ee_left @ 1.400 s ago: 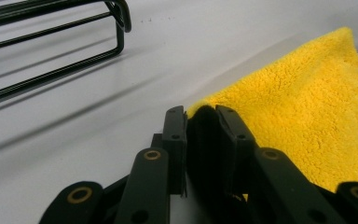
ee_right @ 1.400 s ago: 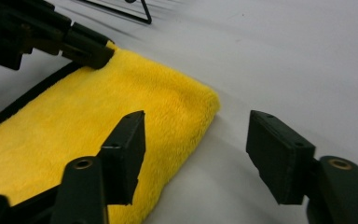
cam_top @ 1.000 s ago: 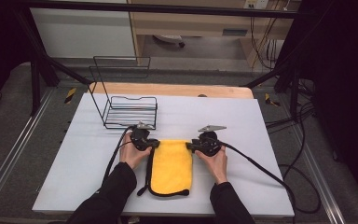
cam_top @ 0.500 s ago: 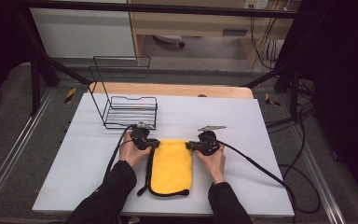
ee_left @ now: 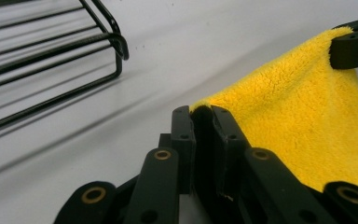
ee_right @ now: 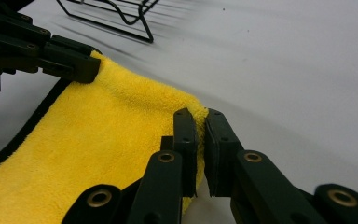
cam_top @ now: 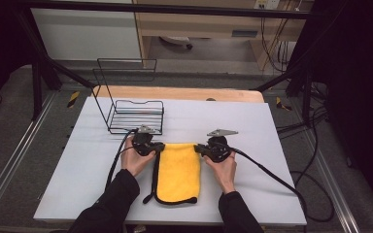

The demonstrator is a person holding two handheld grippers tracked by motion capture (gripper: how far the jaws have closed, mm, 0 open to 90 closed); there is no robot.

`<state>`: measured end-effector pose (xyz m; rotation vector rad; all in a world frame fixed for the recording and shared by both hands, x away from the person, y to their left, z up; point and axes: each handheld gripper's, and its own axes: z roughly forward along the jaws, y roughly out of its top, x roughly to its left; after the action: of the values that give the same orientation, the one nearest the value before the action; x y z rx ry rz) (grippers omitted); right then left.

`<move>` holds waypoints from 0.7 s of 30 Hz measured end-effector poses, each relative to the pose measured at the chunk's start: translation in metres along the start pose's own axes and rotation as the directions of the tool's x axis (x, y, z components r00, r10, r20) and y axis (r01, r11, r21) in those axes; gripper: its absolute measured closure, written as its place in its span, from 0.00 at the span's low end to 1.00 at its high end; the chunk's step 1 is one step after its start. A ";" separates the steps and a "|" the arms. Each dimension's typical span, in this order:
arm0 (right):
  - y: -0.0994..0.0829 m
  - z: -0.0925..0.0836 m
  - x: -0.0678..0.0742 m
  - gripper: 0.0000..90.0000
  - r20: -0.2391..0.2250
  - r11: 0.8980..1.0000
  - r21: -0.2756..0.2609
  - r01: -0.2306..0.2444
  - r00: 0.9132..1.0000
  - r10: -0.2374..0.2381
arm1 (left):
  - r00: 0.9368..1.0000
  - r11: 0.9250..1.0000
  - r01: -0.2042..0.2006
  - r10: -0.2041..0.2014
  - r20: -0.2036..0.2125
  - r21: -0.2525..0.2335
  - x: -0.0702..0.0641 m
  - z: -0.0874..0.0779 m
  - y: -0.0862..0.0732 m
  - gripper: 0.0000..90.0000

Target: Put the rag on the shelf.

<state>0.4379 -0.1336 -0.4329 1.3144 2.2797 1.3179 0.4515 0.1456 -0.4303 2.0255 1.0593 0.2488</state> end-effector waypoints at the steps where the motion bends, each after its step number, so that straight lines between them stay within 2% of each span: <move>1: 0.001 -0.002 0.001 0.94 -0.001 1.000 -0.011 0.007 1.000 -0.007 | 1.000 1.000 -0.001 0.001 0.002 -0.011 0.000 -0.003 0.000 0.90; 7: 0.004 -0.014 0.010 0.94 0.002 0.998 -0.054 0.043 0.999 -0.043 | 1.000 0.997 -0.030 0.030 0.007 -0.071 -0.006 -0.019 0.000 0.90; 12: 0.008 -0.024 0.017 0.94 0.000 0.994 -0.086 0.065 0.998 -0.066 | 0.999 0.993 -0.038 0.039 0.014 -0.112 -0.010 -0.032 -0.002 0.90; 15: 0.010 -0.029 0.021 0.94 0.004 0.991 -0.104 0.089 0.996 -0.089 | 0.999 0.990 -0.048 0.050 0.012 -0.129 -0.013 -0.039 -0.001 0.90; 19: 0.012 -0.036 0.026 0.94 -0.003 0.988 -0.125 0.093 0.996 -0.094 | 0.998 0.987 -0.063 0.065 0.014 -0.148 -0.016 -0.048 -0.001 0.90; 21: 0.013 -0.039 0.028 0.94 -0.002 0.985 -0.136 0.103 0.995 -0.104 | 0.998 0.985 -0.055 0.058 0.017 -0.164 -0.018 -0.051 0.000 0.90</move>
<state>0.4079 -0.1328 -0.3927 1.1326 2.1880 1.4181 0.4141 0.1617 -0.3940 1.9084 0.9377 0.3312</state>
